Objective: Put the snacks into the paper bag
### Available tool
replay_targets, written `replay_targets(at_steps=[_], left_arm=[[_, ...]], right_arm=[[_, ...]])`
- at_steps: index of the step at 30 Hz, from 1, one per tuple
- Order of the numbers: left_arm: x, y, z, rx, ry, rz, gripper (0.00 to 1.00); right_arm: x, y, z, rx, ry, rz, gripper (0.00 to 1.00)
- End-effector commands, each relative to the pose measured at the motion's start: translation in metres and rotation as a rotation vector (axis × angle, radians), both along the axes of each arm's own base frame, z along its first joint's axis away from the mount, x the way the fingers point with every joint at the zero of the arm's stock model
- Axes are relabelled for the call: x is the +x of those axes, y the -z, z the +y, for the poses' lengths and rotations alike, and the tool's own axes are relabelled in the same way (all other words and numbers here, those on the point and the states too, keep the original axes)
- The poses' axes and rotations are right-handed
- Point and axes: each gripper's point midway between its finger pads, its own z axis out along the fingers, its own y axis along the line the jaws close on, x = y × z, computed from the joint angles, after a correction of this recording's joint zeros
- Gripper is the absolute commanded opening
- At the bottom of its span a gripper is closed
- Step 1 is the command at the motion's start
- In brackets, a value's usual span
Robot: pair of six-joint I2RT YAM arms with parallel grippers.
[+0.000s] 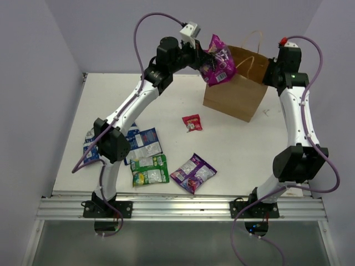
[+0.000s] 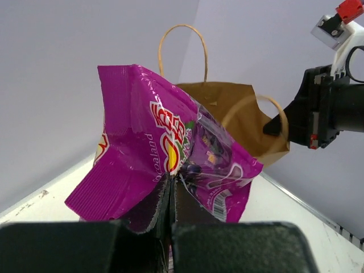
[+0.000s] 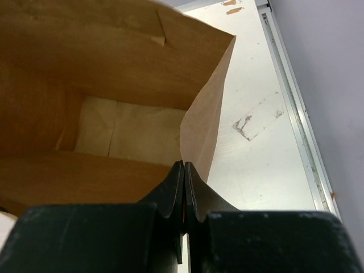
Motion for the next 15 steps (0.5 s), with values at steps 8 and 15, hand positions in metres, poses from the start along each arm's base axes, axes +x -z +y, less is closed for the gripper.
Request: replay_targets(at_steps=[8, 15], left_arm=[[-0.039, -0.165, 0.034, -0.334, 0.03, -0.38, 0.0], [-0.026, -0.159, 0.02, -0.439, 0.068, -0.382, 0.0]], right_arm=[[-0.004, -0.004, 0.016, 0.019, -0.049, -0.007, 0.0], [0.001, 0.007, 0.033, 0.04, -0.092, 0.013, 0.0]])
